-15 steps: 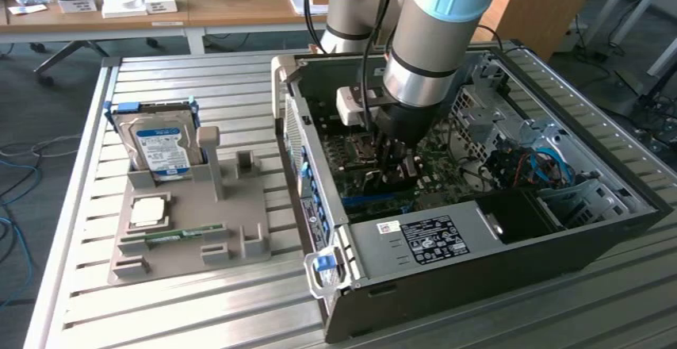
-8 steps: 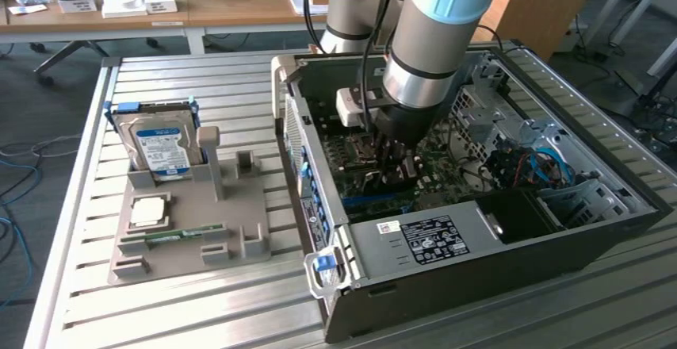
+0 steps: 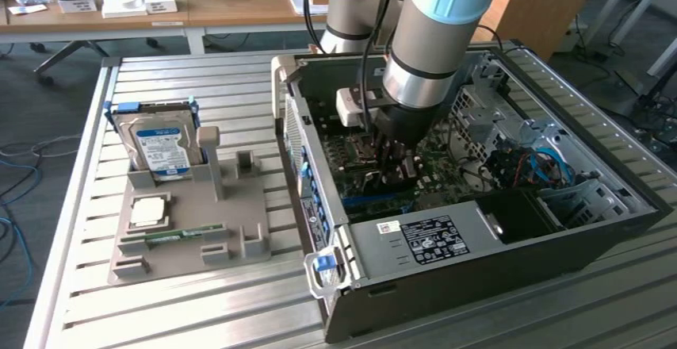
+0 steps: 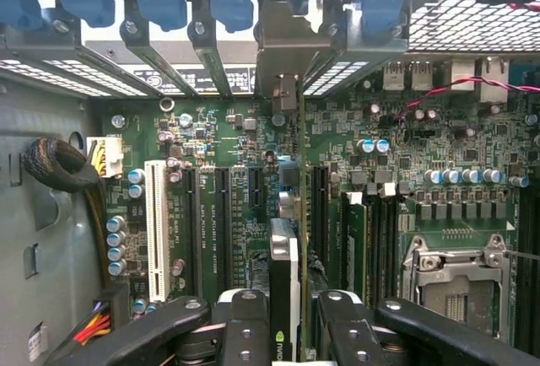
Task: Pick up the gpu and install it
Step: 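Insert the gpu into the slot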
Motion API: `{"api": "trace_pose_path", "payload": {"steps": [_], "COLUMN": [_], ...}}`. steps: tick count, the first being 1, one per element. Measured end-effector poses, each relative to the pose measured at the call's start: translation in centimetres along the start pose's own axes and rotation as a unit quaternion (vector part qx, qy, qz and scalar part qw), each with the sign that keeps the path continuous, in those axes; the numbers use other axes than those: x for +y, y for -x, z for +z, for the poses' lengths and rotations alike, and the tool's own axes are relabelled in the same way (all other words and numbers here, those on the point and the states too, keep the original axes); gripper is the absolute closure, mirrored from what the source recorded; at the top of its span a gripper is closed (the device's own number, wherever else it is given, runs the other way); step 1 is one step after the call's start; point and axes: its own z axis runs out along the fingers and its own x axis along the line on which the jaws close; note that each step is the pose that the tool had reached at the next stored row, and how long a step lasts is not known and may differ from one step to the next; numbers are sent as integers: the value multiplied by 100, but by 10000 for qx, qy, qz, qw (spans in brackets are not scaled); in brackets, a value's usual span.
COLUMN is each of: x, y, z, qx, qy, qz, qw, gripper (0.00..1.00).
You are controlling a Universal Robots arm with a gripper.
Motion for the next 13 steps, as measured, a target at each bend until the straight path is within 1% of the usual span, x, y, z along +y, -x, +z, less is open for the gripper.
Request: {"api": "trace_pose_path", "payload": {"steps": [3,11,13], "x": [0,2,2], "y": [0,1,0], "z": [0,6,14], "qx": [0,0,6], "qy": [-3,-6,-8], "qz": [52,68,69], "qw": [10000,10000,10000], "gripper": [73,73,73]}}
